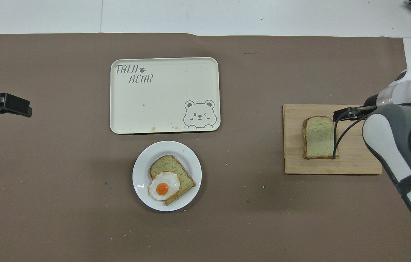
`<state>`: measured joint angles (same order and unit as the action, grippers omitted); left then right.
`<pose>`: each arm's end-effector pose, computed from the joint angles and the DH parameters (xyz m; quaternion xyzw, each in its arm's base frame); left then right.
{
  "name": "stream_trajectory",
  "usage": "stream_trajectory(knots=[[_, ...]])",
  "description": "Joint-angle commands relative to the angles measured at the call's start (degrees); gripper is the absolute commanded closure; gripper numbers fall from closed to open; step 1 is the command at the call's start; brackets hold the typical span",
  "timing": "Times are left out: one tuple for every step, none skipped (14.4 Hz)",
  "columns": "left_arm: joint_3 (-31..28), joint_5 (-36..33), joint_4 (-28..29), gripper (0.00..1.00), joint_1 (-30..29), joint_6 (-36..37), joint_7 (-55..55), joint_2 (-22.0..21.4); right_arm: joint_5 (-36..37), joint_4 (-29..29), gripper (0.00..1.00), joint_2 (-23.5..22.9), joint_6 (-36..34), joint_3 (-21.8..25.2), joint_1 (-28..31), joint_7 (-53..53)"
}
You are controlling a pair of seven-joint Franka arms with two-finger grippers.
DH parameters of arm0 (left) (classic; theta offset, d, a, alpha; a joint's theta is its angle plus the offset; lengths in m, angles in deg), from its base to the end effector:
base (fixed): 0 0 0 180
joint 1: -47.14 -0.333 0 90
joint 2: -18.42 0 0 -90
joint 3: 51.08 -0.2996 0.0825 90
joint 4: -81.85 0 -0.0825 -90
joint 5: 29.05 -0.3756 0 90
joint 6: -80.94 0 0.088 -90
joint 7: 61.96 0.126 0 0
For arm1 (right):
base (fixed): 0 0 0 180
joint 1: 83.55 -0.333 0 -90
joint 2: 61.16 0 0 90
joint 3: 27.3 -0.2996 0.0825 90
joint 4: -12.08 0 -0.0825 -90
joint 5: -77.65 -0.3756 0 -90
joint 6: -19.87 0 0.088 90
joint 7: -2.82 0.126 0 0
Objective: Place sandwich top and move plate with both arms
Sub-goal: 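Reach the right gripper to the bread slice on the cutting board and grasp it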
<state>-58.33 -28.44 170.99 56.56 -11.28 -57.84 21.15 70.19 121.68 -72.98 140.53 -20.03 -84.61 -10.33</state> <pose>0.5629 -0.0242 0.5733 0.9985 -0.0548 0.0033 0.0023 0.5898 -0.0536 0.3580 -0.9987 -0.0283 -0.0018 0.0431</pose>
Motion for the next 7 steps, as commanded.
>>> stream_trajectory(knots=[[0.0,-0.9,0.7,0.00,0.1,0.6,-0.7,-0.8,-7.2,5.0,0.00,0.1,2.4,-0.3,2.2,-7.8],[0.0,-0.9,0.7,0.00,0.1,0.6,-0.7,-0.8,-7.7,7.6,0.00,0.6,4.6,-0.3,2.3,-9.3],[0.0,-0.9,0.7,0.00,0.1,0.6,-0.7,-0.8,-7.7,9.1,0.00,0.7,5.6,-0.3,2.3,-9.7],[0.0,-0.9,0.6,0.00,0.1,0.6,-0.7,-0.8,-7.8,9.5,0.00,0.5,6.0,-0.4,2.3,-9.9],[0.0,-0.9,0.6,0.00,0.1,0.6,-0.7,-0.8,-7.9,9.9,0.00,0.0,6.9,-0.3,2.2,-10.0],[0.0,-0.9,0.7,0.00,0.1,0.6,-0.7,-0.8,-7.9,10.2,0.00,0.0,7.6,-0.4,1.9,-10.0],[0.0,-0.9,0.7,0.00,0.1,0.6,-0.7,-0.8,-8.0,10.6,0.00,0.1,7.7,-0.4,1.8,-10.1]])
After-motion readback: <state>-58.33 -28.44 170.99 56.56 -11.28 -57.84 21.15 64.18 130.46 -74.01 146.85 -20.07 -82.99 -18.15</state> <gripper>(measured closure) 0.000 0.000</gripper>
